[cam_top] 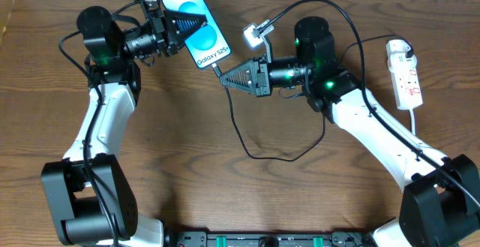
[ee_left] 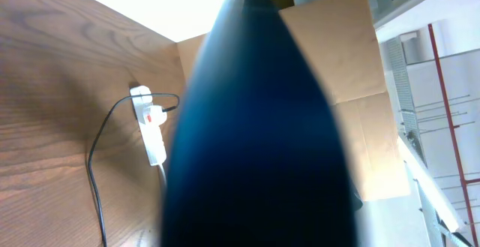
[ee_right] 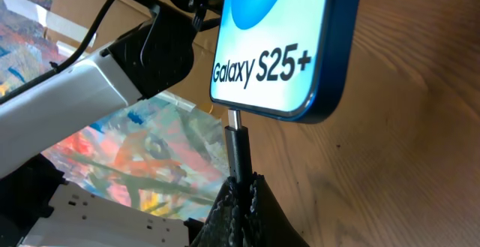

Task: Plug charger to phone and switch on socket
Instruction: 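Push the USB-C plug up into the phone's port with the right gripper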

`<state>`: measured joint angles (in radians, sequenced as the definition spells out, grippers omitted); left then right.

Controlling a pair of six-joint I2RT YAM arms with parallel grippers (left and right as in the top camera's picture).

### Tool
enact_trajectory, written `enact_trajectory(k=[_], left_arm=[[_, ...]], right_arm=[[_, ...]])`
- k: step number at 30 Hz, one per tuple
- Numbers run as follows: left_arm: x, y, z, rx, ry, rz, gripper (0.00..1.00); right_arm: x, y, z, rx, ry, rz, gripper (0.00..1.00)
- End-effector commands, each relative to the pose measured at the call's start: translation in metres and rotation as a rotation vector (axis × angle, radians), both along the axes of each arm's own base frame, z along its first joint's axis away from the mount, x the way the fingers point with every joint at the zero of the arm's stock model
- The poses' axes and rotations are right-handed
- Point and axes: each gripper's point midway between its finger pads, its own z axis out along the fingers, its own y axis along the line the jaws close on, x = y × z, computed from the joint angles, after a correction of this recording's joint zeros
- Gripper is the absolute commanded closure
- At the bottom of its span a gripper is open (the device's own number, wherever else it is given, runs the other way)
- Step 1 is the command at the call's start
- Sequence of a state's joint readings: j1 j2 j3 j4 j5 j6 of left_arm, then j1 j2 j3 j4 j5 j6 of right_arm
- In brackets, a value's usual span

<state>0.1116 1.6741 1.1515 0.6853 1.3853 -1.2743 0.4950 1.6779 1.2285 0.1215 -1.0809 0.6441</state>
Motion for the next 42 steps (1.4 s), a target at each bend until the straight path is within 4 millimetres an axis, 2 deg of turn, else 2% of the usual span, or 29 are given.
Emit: enact_trajectory(k=[1,25,32,42], left_arm=[[-0.003,0.001,0.011,0.015,-0.063,-0.016,0.93],[-0.007,-0.001,0.011,0.018,-0.066,-0.039,0.93],[-0.018,-0.003,0.010,0.049,-0.150,-0.100,0.92],[-0.016,-0.004,0.009,0.019,-0.050,-0.093,0.93]], right_arm=[[0.004,-0.004,0.005,0.005,-0.002,-0.023,0.99],[0.013,-0.009,0.004,-0.003,-0.004,-0.061,0.99],[0.019,-0.007,0.014,0.028,-0.002,-0.092,0.99],[0.023,-0.001,0.012,0.014,-0.011,-0.133,0.99]])
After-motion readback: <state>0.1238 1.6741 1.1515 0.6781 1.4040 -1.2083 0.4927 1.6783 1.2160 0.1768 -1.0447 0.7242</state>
